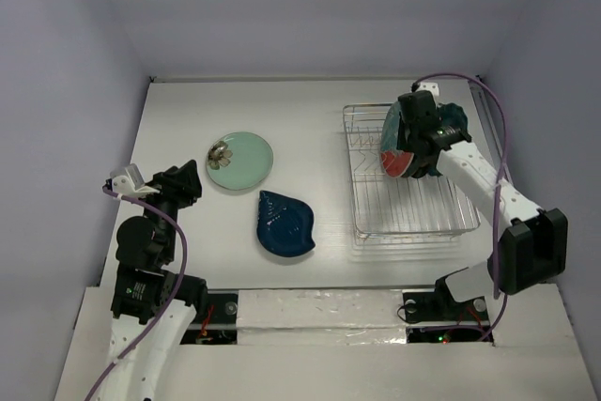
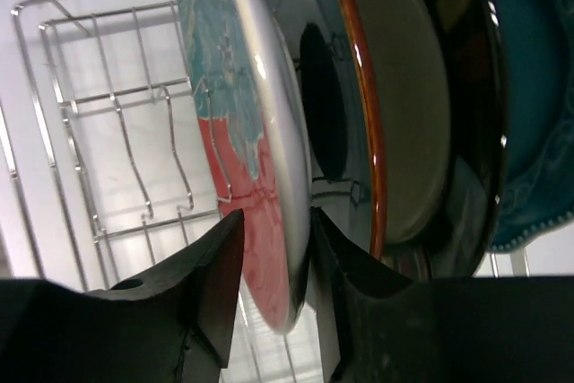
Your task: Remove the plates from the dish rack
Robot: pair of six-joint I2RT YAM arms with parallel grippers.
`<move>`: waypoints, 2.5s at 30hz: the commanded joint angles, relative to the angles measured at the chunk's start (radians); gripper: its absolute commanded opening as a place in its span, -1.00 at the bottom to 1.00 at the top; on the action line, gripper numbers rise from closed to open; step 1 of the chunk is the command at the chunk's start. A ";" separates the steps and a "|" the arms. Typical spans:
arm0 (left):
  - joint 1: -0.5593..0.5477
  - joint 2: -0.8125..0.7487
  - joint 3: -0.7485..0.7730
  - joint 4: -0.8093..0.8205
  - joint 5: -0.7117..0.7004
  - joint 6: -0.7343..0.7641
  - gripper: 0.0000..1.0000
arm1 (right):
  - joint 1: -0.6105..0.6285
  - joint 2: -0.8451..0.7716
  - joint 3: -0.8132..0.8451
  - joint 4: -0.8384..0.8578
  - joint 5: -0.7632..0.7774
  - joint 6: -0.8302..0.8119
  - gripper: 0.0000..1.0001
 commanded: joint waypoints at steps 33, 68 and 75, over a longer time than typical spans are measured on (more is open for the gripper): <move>-0.006 -0.009 -0.012 0.050 0.004 -0.002 -0.06 | 0.263 -0.071 0.220 0.424 -0.429 0.371 -1.00; -0.006 -0.004 -0.009 0.042 0.004 -0.005 -0.06 | 0.446 0.750 0.436 0.902 -0.609 0.896 -1.00; -0.006 -0.006 -0.011 0.042 0.004 -0.004 -0.06 | 0.446 0.770 0.441 0.863 -0.619 0.894 -0.66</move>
